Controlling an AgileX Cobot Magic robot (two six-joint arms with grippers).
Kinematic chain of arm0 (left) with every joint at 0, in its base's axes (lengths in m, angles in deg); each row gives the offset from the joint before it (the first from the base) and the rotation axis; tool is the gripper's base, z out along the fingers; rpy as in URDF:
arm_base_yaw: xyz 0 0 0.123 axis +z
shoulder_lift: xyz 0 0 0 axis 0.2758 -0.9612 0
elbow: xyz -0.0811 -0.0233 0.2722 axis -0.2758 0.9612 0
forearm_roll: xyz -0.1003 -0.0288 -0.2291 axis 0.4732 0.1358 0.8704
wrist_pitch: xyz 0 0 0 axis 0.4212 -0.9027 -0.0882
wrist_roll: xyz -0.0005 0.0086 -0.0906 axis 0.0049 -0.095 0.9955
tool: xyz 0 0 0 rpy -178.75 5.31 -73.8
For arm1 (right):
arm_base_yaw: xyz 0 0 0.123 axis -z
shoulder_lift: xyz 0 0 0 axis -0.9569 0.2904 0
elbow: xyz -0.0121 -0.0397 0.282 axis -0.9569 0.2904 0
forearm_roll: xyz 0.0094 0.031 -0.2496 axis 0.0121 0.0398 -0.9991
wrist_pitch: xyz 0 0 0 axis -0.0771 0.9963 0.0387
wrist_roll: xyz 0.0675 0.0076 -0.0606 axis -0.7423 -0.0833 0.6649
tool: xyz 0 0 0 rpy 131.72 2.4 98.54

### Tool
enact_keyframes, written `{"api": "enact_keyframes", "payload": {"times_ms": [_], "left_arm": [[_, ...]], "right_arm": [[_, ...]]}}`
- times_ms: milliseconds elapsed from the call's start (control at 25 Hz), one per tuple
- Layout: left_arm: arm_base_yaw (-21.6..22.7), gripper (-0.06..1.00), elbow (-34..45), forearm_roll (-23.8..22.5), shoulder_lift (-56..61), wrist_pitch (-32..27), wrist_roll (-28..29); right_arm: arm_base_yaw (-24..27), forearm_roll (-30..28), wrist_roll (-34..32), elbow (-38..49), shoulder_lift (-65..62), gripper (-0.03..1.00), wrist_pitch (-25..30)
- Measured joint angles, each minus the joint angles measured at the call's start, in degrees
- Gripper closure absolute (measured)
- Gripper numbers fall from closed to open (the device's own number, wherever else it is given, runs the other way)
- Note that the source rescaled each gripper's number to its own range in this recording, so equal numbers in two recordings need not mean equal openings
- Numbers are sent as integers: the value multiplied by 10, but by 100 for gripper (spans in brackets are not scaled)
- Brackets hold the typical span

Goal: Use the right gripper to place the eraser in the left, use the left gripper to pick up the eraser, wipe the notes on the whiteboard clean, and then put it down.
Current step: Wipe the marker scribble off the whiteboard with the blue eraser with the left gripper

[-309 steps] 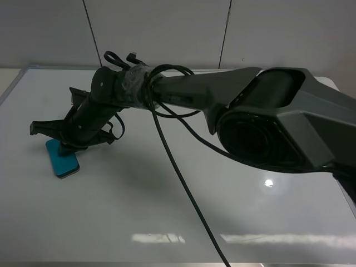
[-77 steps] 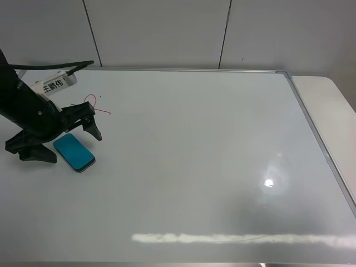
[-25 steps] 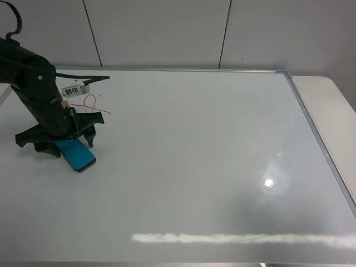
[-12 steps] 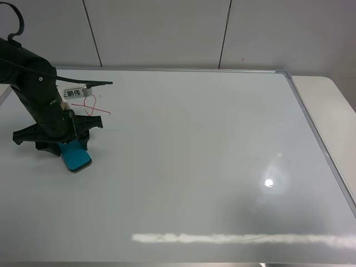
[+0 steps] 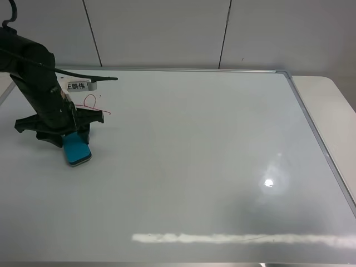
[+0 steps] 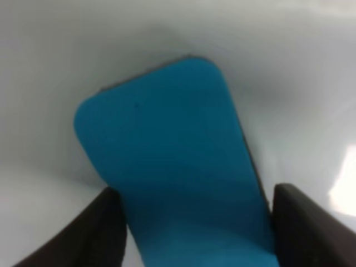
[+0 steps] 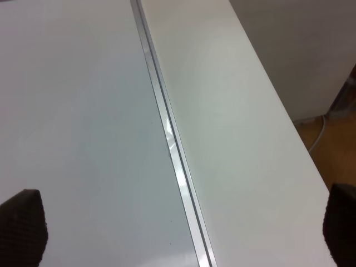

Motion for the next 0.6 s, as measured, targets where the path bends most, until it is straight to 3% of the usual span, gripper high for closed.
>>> {"api": "enact_keyframes", "payload": {"times_ms": [200, 360, 600], "left_arm": [[40, 93, -89, 70, 0, -54, -113], [79, 93, -149, 70, -13, -85, -130], [114, 93, -212, 24, -67, -108, -132]], "right_arm": [[0, 0, 0, 0, 0, -3, 0], [0, 0, 0, 0, 0, -3, 0], [0, 0, 0, 0, 0, -3, 0]]}}
